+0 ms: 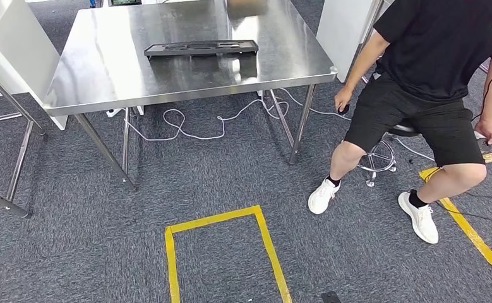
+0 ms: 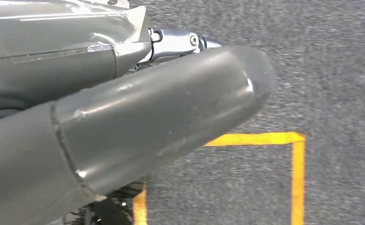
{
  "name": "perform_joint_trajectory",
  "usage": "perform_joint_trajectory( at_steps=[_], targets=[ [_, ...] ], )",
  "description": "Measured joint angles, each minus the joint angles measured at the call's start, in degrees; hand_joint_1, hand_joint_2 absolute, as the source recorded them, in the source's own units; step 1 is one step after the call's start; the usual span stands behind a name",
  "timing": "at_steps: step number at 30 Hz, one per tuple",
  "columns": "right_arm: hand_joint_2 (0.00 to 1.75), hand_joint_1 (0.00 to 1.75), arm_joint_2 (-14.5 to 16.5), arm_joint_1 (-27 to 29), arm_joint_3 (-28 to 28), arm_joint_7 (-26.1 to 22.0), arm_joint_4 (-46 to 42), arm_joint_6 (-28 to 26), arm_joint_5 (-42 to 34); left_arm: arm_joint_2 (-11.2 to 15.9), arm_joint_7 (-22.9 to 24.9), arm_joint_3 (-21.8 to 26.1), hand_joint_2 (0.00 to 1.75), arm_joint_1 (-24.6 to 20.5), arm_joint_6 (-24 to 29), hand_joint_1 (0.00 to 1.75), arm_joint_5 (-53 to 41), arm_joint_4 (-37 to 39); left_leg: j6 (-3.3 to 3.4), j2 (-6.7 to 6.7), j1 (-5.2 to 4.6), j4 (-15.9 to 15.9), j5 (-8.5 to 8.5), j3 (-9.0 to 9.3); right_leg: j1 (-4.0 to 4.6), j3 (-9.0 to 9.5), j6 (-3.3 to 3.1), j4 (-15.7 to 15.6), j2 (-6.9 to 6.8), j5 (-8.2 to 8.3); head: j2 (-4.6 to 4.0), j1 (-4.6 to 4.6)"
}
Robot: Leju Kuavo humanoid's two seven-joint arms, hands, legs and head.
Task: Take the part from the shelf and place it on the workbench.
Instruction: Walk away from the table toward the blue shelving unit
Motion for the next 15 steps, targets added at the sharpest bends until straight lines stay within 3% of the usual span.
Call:
perform_joint_trajectory(
  at_steps=[1, 2, 5, 6, 8, 10, 12, 13, 14, 15],
  targets=[
    [0.0, 0.0, 0.09, 0.01, 0.13, 0.14, 0.07, 0.03, 0.15, 0.0, 0.04, -0.01, 0.0, 0.01, 0.02, 0.0, -0.07, 0.0, -0.08, 0.0, 0.04, 1.14, 0.39, 0.21, 0.0, -0.43, 0.06, 0.09, -0.03, 0.36, 0.0, 0.0],
    [0.0, 0.0, 0.28, 0.05, 0.44, 0.4, 0.17, 0.09, 0.47, 0.0, 0.1, -0.04, 0.0, 0.01, 0.06, 0.0, -0.21, -0.01, -0.23, 0.01, 0.21, 0.91, 2.07, 1.98, -0.06, -1.57, 0.33, 0.47, -0.05, 1.05, 0.0, 0.0],
    [0.0, 0.0, 0.84, 0.12, 1.77, 1.23, 0.5, 0.42, 1.71, -0.05, 0.43, -0.32, 0.0, -0.3, 0.26, 0.0, -0.84, -0.02, 0.31, -0.42, 0.23, -10.92, 3.06, 13.2, 0.11, -6.02, 2.5, 2.64, -0.1, 4.06, 0.0, 0.13],
    [0.0, 0.0, 0.84, 0.16, 2.06, 1.29, 0.62, 0.51, 1.95, -0.1, 0.55, -0.4, 0.0, -0.38, 0.31, 0.0, -0.94, -0.01, 1.0, -0.47, 0.04, -14.22, 2.13, 14.85, 0.35, -6.7, 3.23, 3.0, -0.07, 4.75, 0.0, 0.19],
    [0.0, 0.0, 0.82, 0.25, 2.4, 1.29, 0.83, 0.59, 2.2, -0.18, 0.72, -0.46, 0.0, -0.42, 0.33, 0.0, -0.96, 0.02, 2.49, -0.13, -0.22, -14.26, 3.36, 13.52, 0.24, -7.77, 3.49, 4.12, 0.07, 3.61, 0.0, 0.19],
    [0.0, 0.0, 0.91, 0.36, 2.62, 1.3, 0.97, 0.63, 2.23, -0.18, 0.76, -0.53, 0.0, -0.5, 0.39, 0.0, -0.96, 0.03, 3.56, 0.15, -0.29, -14.34, 4.75, 11.9, -0.04, -9.66, 2.86, 9.18, 0.19, -1.19, 0.0, 0.33],
    [0.0, 0.0, 0.98, 0.43, 2.77, 1.3, 1.0, 0.65, 2.24, -0.14, 0.79, -0.58, 0.0, -0.5, 0.46, 0.0, -0.96, 0.02, 3.83, 0.32, -0.42, -14.31, 6.17, 10.14, -0.09, -11.03, 2.83, 16.54, 0.24, -5.41, 0.0, 0.47],
    [0.0, 0.0, 0.97, 0.43, 2.82, 1.3, 1.0, 0.65, 2.26, -0.15, 0.8, -0.58, 0.0, -0.5, 0.48, 0.0, -0.96, 0.02, 3.81, 0.42, -0.51, -14.28, 6.93, 9.2, -0.1, -10.9, 3.29, 19.14, 0.27, -5.78, 0.0, 0.48],
    [0.0, 0.0, 0.95, 0.42, 2.85, 1.3, 1.01, 0.65, 2.26, -0.16, 0.8, -0.6, 0.0, -0.5, 0.48, 0.0, -0.96, 0.02, 3.74, 0.48, -0.61, -14.24, 7.7, 8.34, -0.07, -9.9, 3.91, 20.03, 0.29, -4.97, 0.0, 0.48],
    [0.0, 0.0, 0.93, 0.4, 2.86, 1.3, 1.02, 0.65, 2.26, -0.18, 0.81, -0.61, 0.0, -0.51, 0.48, 0.0, -0.96, 0.02, 3.65, 0.5, -0.7, -14.2, 8.47, 7.47, -0.02, -7.93, 4.43, 19.01, 0.31, -3.57, 0.0, 0.48]
  ],
)
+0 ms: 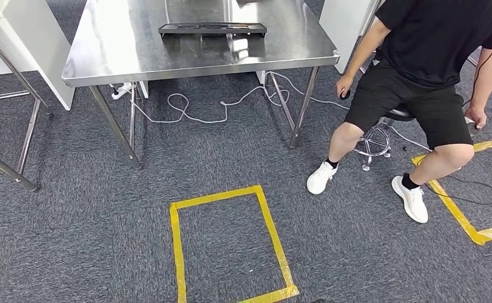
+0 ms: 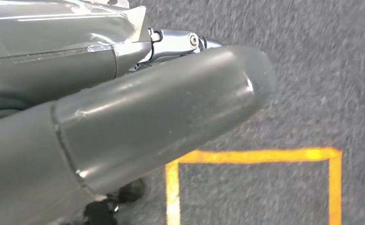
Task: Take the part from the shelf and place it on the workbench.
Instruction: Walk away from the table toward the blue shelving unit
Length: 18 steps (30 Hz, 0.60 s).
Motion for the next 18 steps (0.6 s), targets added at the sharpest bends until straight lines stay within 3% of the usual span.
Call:
perform_joint_trajectory(
  at_steps=[1, 3, 4, 5, 7, 8, 10, 11, 12, 13, 14, 15, 16, 17, 18],
  targets=[
    [0.0, 0.0, -0.02, -0.07, 0.01, -0.01, 0.0, 0.01, 0.03, -0.01, 0.01, -0.02, 0.0, -0.02, 0.0, 0.0, 0.0, 0.0, -0.13, -0.01, -0.07, 0.04, 0.75, -0.72, 0.04, 2.99, 0.17, -3.13, 0.03, 1.14, 0.0, -0.01],
    [0.0, 0.0, -0.04, -0.34, 0.08, -0.03, -0.01, 0.03, 0.2, -0.06, 0.03, -0.06, 0.0, -0.04, 0.0, 0.0, 0.0, 0.0, -0.63, 0.01, -0.17, 0.11, 2.14, -1.79, 0.51, 10.27, -0.75, -12.89, 0.09, 0.54, 0.0, -0.04],
    [0.0, 0.0, -0.05, -0.45, 0.16, -0.04, -0.02, 0.04, 0.32, -0.07, 0.03, -0.07, 0.0, -0.07, 0.0, 0.0, 0.0, 0.0, -0.97, 0.07, -0.15, -0.01, 2.84, -2.04, 0.8, 12.66, -1.4, -16.76, 0.13, -0.31, 0.0, -0.09],
    [0.0, 0.0, -0.07, -0.52, 0.26, -0.05, -0.02, 0.05, 0.44, -0.08, 0.04, -0.07, 0.0, -0.08, 0.0, 0.0, 0.0, 0.0, -1.34, 0.13, -0.09, -0.2, 3.51, -2.19, 1.14, 13.86, -1.94, -19.16, 0.16, -1.0, 0.0, -0.11],
    [0.0, 0.0, -0.06, -0.49, 0.49, -0.04, 0.02, 0.08, 0.71, -0.03, 0.06, -0.07, 0.0, -0.02, -0.01, 0.0, 0.0, 0.01, -2.06, 0.07, 0.06, -0.51, 4.31, -2.51, 0.97, 13.22, -2.78, -19.97, 0.11, -0.31, 0.0, -0.2],
    [0.0, 0.0, -0.04, -0.47, 0.63, -0.02, 0.06, 0.1, 0.85, 0.0, 0.07, -0.07, 0.0, 0.1, -0.01, 0.0, 0.0, 0.01, -2.37, -0.07, 0.17, 0.11, 3.23, -2.96, 0.67, 12.69, -3.4, -20.07, 0.01, 0.34, 0.0, -0.25],
    [0.0, 0.0, 0.03, -0.38, 0.92, 0.01, 0.15, 0.13, 1.07, 0.06, 0.07, -0.07, 0.0, 0.35, -0.02, 0.0, 0.01, 0.02, -2.89, -0.38, 0.44, 4.47, -2.38, -4.38, 0.11, 11.26, -4.64, -20.18, -0.27, 1.91, 0.0, -0.39],
    [0.0, 0.0, 0.06, -0.33, 1.03, 0.02, 0.15, 0.13, 1.11, 0.07, 0.07, -0.07, 0.0, 0.42, -0.02, 0.0, 0.03, 0.02, -3.14, -0.44, 0.52, 8.14, -5.73, -5.19, 0.22, 10.44, -5.01, -20.13, -0.34, 2.67, 0.0, -0.45],
    [0.0, 0.0, 0.1, -0.3, 1.12, 0.02, 0.16, 0.13, 1.2, 0.09, 0.06, -0.07, 0.0, 0.45, -0.02, 0.0, 0.07, 0.02, -3.41, -0.48, 0.59, 11.99, -7.99, -5.8, 0.29, 9.63, -5.11, -20.04, -0.4, 3.42, 0.0, -0.48],
    [0.0, 0.0, 0.14, -0.28, 1.21, 0.02, 0.16, 0.13, 1.31, 0.11, 0.06, -0.07, 0.0, 0.46, -0.02, 0.0, 0.12, 0.02, -3.67, -0.49, 0.64, 15.11, -8.65, -6.02, 0.32, 8.76, -5.05, -19.87, -0.43, 4.14, 0.0, -0.49],
    [0.0, 0.0, 0.18, -0.27, 1.3, 0.02, 0.16, 0.13, 1.45, 0.13, 0.05, -0.07, 0.0, 0.48, -0.02, 0.0, 0.19, 0.02, -3.89, -0.48, 0.76, 16.8, -7.83, -5.57, 0.3, 7.79, -4.91, -19.57, -0.46, 4.8, 0.0, -0.51],
    [0.0, 0.0, 0.2, -0.25, 1.37, 0.04, 0.16, 0.13, 1.62, 0.14, 0.03, -0.07, 0.0, 0.5, -0.02, 0.0, 0.27, 0.02, -4.05, -0.47, 0.92, 16.43, -6.1, -4.13, 0.24, 6.72, -4.68, -19.11, -0.48, 5.34, 0.0, -0.52],
    [0.0, 0.0, 0.22, -0.24, 1.43, 0.07, 0.16, 0.13, 1.77, 0.15, 0.0, -0.07, 0.0, 0.5, -0.02, 0.0, 0.32, 0.02, -4.15, -0.46, 1.12, 14.11, -4.46, -1.72, 0.17, 5.6, -4.41, -18.47, -0.49, 5.78, 0.0, -0.53],
    [0.0, 0.0, 0.24, -0.24, 1.45, 0.1, 0.16, 0.13, 1.87, 0.16, -0.05, -0.07, 0.0, 0.47, -0.02, 0.0, 0.36, 0.02, -4.21, -0.48, 1.28, 10.27, -3.83, 1.52, 0.19, 4.54, -4.15, -17.69, -0.47, 6.08, 0.0, -0.55],
    [0.0, 0.0, 0.25, -0.27, 1.46, 0.13, 0.16, 0.13, 1.95, 0.18, -0.09, -0.07, 0.0, 0.42, -0.02, 0.0, 0.38, 0.01, -4.12, -0.56, 1.35, 6.07, -4.22, 4.58, 0.27, 3.65, -3.86, -16.9, -0.47, 6.32, 0.0, -0.52]
  ],
)
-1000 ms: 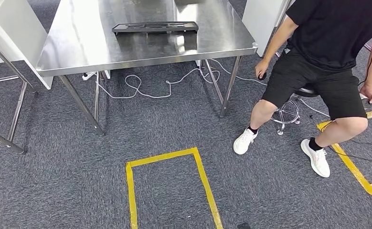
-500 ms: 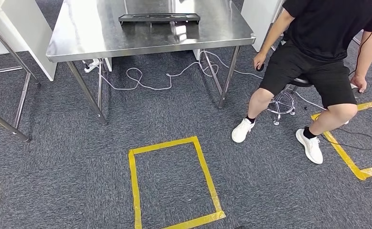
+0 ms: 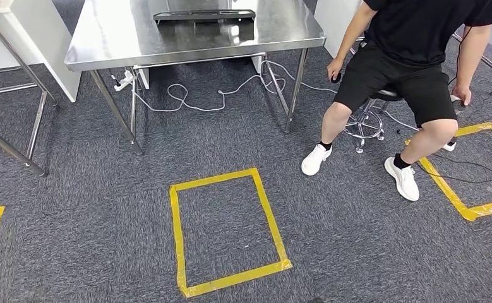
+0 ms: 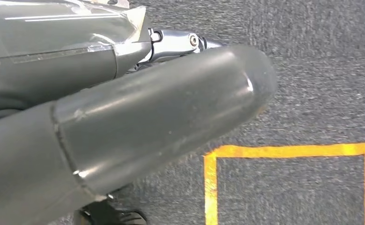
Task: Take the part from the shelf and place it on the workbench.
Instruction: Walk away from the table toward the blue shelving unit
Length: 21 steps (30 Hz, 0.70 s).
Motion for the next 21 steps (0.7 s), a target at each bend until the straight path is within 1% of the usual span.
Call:
perform_joint_trajectory(
  at_steps=[1, 2, 3, 4, 5, 6, 7, 8, 9, 10, 11, 12, 13, 14, 15, 16, 17, 18, 19, 20, 21],
  targets=[
    [0.0, 0.0, 0.0, -0.05, 0.01, 0.02, 0.0, 0.0, 0.03, 0.0, -0.05, 0.0, 0.0, -0.05, 0.0, 0.0, 0.01, -0.01, 0.15, -0.08, -0.03, -3.27, -0.91, 2.11, 0.13, -0.67, 0.36, 0.63, -0.03, 0.3, 0.0, 0.02],
    [0.0, 0.0, -0.01, -0.09, 0.02, 0.02, 0.0, 0.0, 0.05, 0.0, -0.09, 0.0, 0.0, -0.09, 0.0, 0.0, 0.01, -0.01, 0.45, -0.15, -0.19, -5.28, -1.71, 3.16, 0.26, -1.15, 0.79, 0.97, -0.07, 0.73, 0.0, 0.05],
    [0.0, 0.0, -0.01, -0.1, 0.04, 0.03, 0.0, 0.0, 0.09, -0.01, -0.12, 0.0, 0.0, -0.07, 0.0, 0.0, 0.03, -0.01, 0.93, -0.2, -0.39, -6.01, -1.85, 3.1, 0.34, -1.47, 1.31, 1.04, -0.12, 1.29, 0.0, 0.08],
    [0.0, 0.0, -0.05, -0.07, 0.05, 0.04, 0.03, 0.0, 0.13, -0.04, -0.18, 0.01, 0.0, -0.03, 0.0, 0.0, 0.07, -0.01, 1.54, -0.09, -0.44, -6.17, -1.38, 2.48, 0.38, -1.82, 1.8, 1.08, -0.13, 1.66, 0.0, 0.09],
    [0.0, 0.0, -0.08, -0.01, 0.07, 0.05, 0.07, 0.0, 0.16, -0.09, -0.28, 0.01, 0.0, 0.02, 0.01, 0.0, 0.1, 0.0, 2.24, 0.0, -0.5, -6.3, -0.73, 1.77, 0.36, -2.4, 2.0, 1.47, -0.03, 1.32, 0.0, 0.08],
    [0.0, 0.0, -0.08, 0.07, 0.1, 0.08, 0.1, 0.0, 0.19, -0.11, -0.43, 0.02, 0.0, 0.05, 0.03, 0.0, 0.13, 0.0, 2.92, 0.1, -0.48, -6.49, -0.02, 0.96, 0.28, -3.25, 1.92, 2.7, 0.09, 0.0, 0.0, 0.14],
    [0.0, 0.0, -0.07, 0.13, 0.16, 0.1, 0.13, 0.0, 0.23, -0.13, -0.63, 0.02, 0.0, 0.06, 0.09, 0.0, 0.15, 0.0, 3.41, 0.2, -0.42, -6.61, 0.72, 0.01, 0.14, -4.36, 1.66, 5.11, 0.22, -2.31, 0.0, 0.2],
    [0.0, 0.0, -0.05, 0.13, 0.26, 0.12, 0.13, 0.0, 0.32, -0.13, -0.82, 0.02, 0.0, 0.06, 0.18, 0.0, 0.15, -0.01, 3.65, 0.22, -0.48, -6.62, 1.41, -0.87, -0.02, -5.53, 1.36, 8.43, 0.33, -4.95, 0.0, 0.24],
    [0.0, 0.0, -0.04, 0.12, 0.37, 0.13, 0.13, 0.0, 0.43, -0.1, -0.97, 0.02, 0.0, 0.07, 0.26, 0.0, 0.15, -0.01, 3.73, 0.29, -0.49, -6.6, 2.13, -1.76, -0.15, -6.49, 1.34, 12.23, 0.38, -7.09, 0.0, 0.31],
    [0.0, 0.0, -0.08, 0.1, 0.46, 0.13, 0.14, 0.0, 0.54, -0.1, -1.06, 0.02, 0.0, 0.09, 0.33, 0.0, 0.15, -0.01, 3.63, 0.36, -0.49, -6.58, 2.88, -2.68, -0.25, -7.0, 1.68, 15.66, 0.41, -8.12, 0.0, 0.29],
    [0.0, 0.0, -0.13, 0.09, 0.54, 0.13, 0.14, 0.01, 0.61, -0.11, -1.09, 0.02, 0.0, 0.11, 0.37, 0.0, 0.13, -0.01, 3.49, 0.44, -0.48, -6.54, 3.59, -3.57, -0.36, -6.79, 2.34, 17.75, 0.42, -7.81, 0.0, 0.29],
    [0.0, 0.0, -0.17, 0.09, 0.58, 0.13, 0.14, 0.01, 0.61, -0.13, -1.09, 0.02, 0.0, 0.13, 0.37, 0.0, 0.08, -0.01, 3.29, 0.5, -0.45, -6.51, 4.28, -4.44, -0.44, -5.62, 3.1, 17.99, 0.42, -6.62, 0.0, 0.3],
    [0.0, 0.0, -0.2, 0.08, 0.6, 0.13, 0.14, 0.02, 0.56, -0.15, -1.08, 0.0, 0.0, 0.14, 0.37, 0.0, 0.0, -0.01, 3.05, 0.53, -0.41, -6.48, 4.94, -5.12, -0.54, -3.41, 3.7, 16.2, 0.42, -5.25, 0.0, 0.31],
    [0.0, 0.0, -0.19, 0.03, 0.6, 0.13, 0.13, 0.02, 0.48, -0.16, -1.04, -0.02, 0.0, 0.11, 0.37, 0.0, -0.1, -0.02, 2.74, 0.55, -0.4, -6.43, 5.56, -5.64, -0.66, -0.08, 3.9, 12.36, 0.42, -4.6, 0.0, 0.31],
    [0.0, 0.0, -0.19, -0.06, 0.6, 0.11, 0.12, 0.02, 0.4, -0.17, -0.99, -0.06, 0.0, 0.05, 0.37, 0.0, -0.19, -0.02, 2.38, 0.55, -0.46, -6.34, 6.11, -6.03, -0.53, 3.66, 3.71, 7.42, 0.43, -4.93, 0.0, 0.33],
    [0.0, 0.0, -0.17, -0.17, 0.6, 0.08, 0.11, 0.01, 0.33, -0.17, -0.93, -0.1, 0.0, -0.02, 0.38, 0.0, -0.25, -0.03, 1.97, 0.58, -0.56, -6.27, 6.65, -6.22, -0.37, 6.47, 3.25, 3.1, 0.46, -5.84, 0.0, 0.33],
    [0.0, 0.0, -0.15, -0.24, 0.6, 0.05, 0.11, 0.01, 0.28, -0.16, -0.86, -0.15, 0.0, -0.12, 0.42, 0.0, -0.28, -0.03, 1.59, 0.62, -0.66, -6.25, 7.14, -6.38, -0.17, 8.3, 2.73, 0.0, 0.49, -6.8, 0.0, 0.31],
    [0.0, 0.0, -0.13, -0.28, 0.6, 0.01, 0.11, 0.0, 0.26, -0.16, -0.81, -0.19, 0.0, -0.19, 0.49, 0.0, -0.29, -0.03, 1.23, 0.67, -0.69, -6.29, 7.57, -6.45, 0.08, 8.85, 2.28, -1.43, 0.53, -7.31, 0.0, 0.3],
    [0.0, 0.0, -0.08, -0.23, 0.61, -0.01, 0.11, 0.0, 0.23, -0.15, -0.76, -0.21, 0.0, -0.24, 0.58, 0.0, -0.28, -0.03, 0.89, 0.71, -0.58, -6.35, 7.9, -6.49, -0.11, 8.55, 1.79, -1.59, 0.53, -7.22, 0.0, 0.25],
    [0.0, 0.0, -0.01, -0.15, 0.61, -0.02, 0.12, 0.0, 0.21, -0.14, -0.73, -0.22, 0.0, -0.27, 0.67, 0.0, -0.27, -0.03, 0.64, 0.67, -0.39, -6.03, 7.57, -6.68, -0.31, 8.37, 1.28, -1.56, 0.48, -6.89, 0.0, 0.22],
    [0.0, 0.0, 0.04, -0.08, 0.6, -0.03, 0.13, 0.0, 0.19, -0.14, -0.73, -0.22, 0.0, -0.26, 0.75, 0.0, -0.23, -0.03, 0.43, 0.61, -0.19, -4.79, 6.22, -7.19, -0.49, 8.11, 0.59, -1.56, 0.39, -6.48, 0.0, 0.18]
  ],
)
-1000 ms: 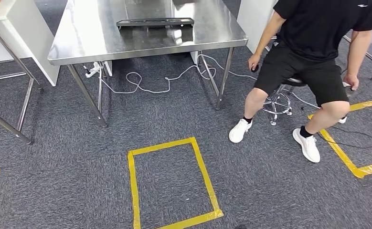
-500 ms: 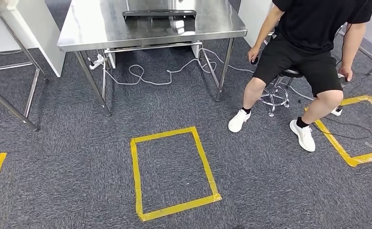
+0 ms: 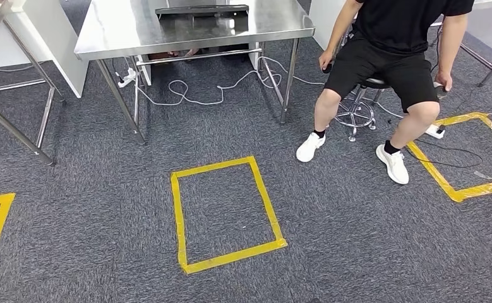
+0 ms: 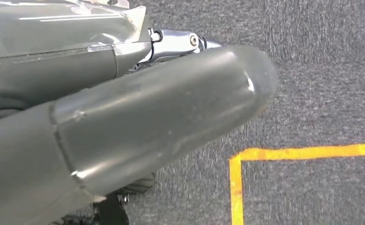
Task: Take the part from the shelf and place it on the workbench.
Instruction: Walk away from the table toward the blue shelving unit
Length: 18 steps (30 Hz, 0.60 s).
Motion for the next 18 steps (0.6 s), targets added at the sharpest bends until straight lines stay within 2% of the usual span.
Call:
perform_joint_trajectory(
  at_steps=[1, 3, 4, 5, 6, 7, 9, 10, 11, 14, 15, 16, 18],
  targets=[
    [0.0, 0.0, 0.02, 0.06, -0.01, -0.01, 0.01, 0.0, -0.02, 0.01, -0.01, 0.0, 0.0, 0.01, 0.05, 0.0, 0.07, 0.0, -0.16, -0.09, 0.15, 2.33, -2.13, -0.9, -0.13, -0.34, -0.67, -0.03, -0.11, 0.44, 0.0, -0.05],
    [0.0, 0.0, 0.04, 0.12, -0.02, -0.02, 0.01, 0.0, -0.01, 0.05, -0.02, 0.0, 0.0, 0.04, 0.13, 0.0, 0.19, 0.0, -0.43, -0.32, 0.22, 9.93, -7.4, -3.53, 0.26, -1.3, -1.62, 0.01, -0.27, 1.26, 0.0, -0.13],
    [0.0, 0.0, 0.07, 0.2, -0.02, -0.02, 0.01, 0.0, 0.0, 0.08, -0.02, 0.0, 0.0, 0.07, 0.14, 0.0, 0.22, 0.0, -0.54, -0.42, 0.22, 13.32, -8.97, -4.48, 0.47, -1.75, -1.78, 0.03, -0.29, 1.6, 0.0, -0.14],
    [0.0, 0.0, 0.11, 0.29, -0.02, -0.02, 0.02, 0.0, 0.0, 0.1, -0.02, 0.01, 0.0, 0.11, 0.15, 0.0, 0.22, 0.0, -0.58, -0.48, 0.22, 15.13, -9.47, -4.58, 0.65, -2.1, -1.8, 0.08, -0.29, 1.89, 0.0, -0.14],
    [0.0, 0.0, 0.14, 0.38, -0.02, -0.02, 0.02, 0.0, 0.0, 0.11, -0.02, 0.01, 0.0, 0.15, 0.15, 0.0, 0.22, 0.0, -0.54, -0.5, 0.22, 14.79, -8.93, -3.61, 0.76, -2.3, -1.73, 0.14, -0.28, 2.1, 0.0, -0.14],
    [0.0, 0.0, 0.16, 0.44, -0.02, -0.02, 0.03, 0.0, 0.0, 0.11, -0.02, 0.01, 0.0, 0.15, 0.15, 0.0, 0.22, 0.0, -0.39, -0.54, 0.22, 12.11, -7.58, -1.45, 0.84, -2.39, -1.61, 0.25, -0.21, 2.23, 0.0, -0.14],
    [0.0, 0.0, 0.2, 0.43, -0.02, -0.02, 0.02, 0.0, 0.0, 0.17, -0.03, 0.0, 0.0, 0.12, 0.15, 0.0, 0.21, -0.01, 0.15, -1.48, 0.22, 4.24, -5.08, 4.02, 0.99, -2.76, -1.35, 0.7, 0.11, 2.37, 0.0, -0.15],
    [0.0, 0.0, 0.24, 0.32, -0.02, -0.01, 0.02, 0.0, -0.01, 0.21, -0.05, 0.0, 0.0, 0.17, 0.15, 0.0, 0.22, -0.01, 0.42, -1.99, 0.19, 1.33, -4.46, 5.9, 1.09, -3.12, -1.18, 0.93, 0.31, 2.44, 0.0, -0.13],
    [0.0, 0.0, 0.28, 0.2, -0.02, -0.01, 0.01, 0.0, -0.01, 0.25, -0.09, 0.0, 0.0, 0.27, 0.16, 0.0, 0.22, -0.01, 0.72, -2.34, 0.08, -0.3, -4.48, 6.87, 1.16, -3.5, -0.96, 1.09, 0.53, 2.5, 0.0, -0.11],
    [0.0, 0.0, 0.33, -0.02, -0.02, 0.02, 0.01, 0.0, -0.04, 0.26, -0.22, -0.01, 0.0, 0.34, 0.27, 0.0, 0.28, -0.03, 1.71, -1.46, -0.11, -1.73, -4.41, 7.07, 1.33, -4.2, 0.09, 1.32, 1.1, 2.71, 0.0, -0.08],
    [0.0, 0.0, 0.33, -0.02, -0.02, 0.04, 0.01, 0.0, -0.06, 0.21, -0.24, -0.02, 0.0, 0.29, 0.29, 0.0, 0.28, -0.04, 2.06, -1.04, -0.02, -2.16, -4.08, 7.05, 1.32, -4.77, 0.29, 2.2, 1.13, 2.24, 0.0, -0.02],
    [0.0, 0.0, 0.31, -0.01, -0.02, 0.05, 0.01, 0.0, -0.06, 0.16, -0.24, -0.02, 0.0, 0.25, 0.3, 0.0, 0.28, -0.04, 2.37, -0.57, 0.11, -2.56, -3.74, 7.01, 1.24, -5.92, 0.32, 4.31, 1.1, 1.11, 0.0, 0.04],
    [0.0, 0.0, 0.3, 0.04, -0.02, 0.14, 0.01, 0.02, -0.06, 0.11, -0.24, -0.02, 0.0, 0.24, 0.3, 0.0, 0.27, -0.04, 2.66, 0.42, 0.13, -2.76, -3.46, 6.77, 0.77, -9.71, 0.26, 11.6, 0.99, -2.26, 0.0, 0.18]
  ],
)
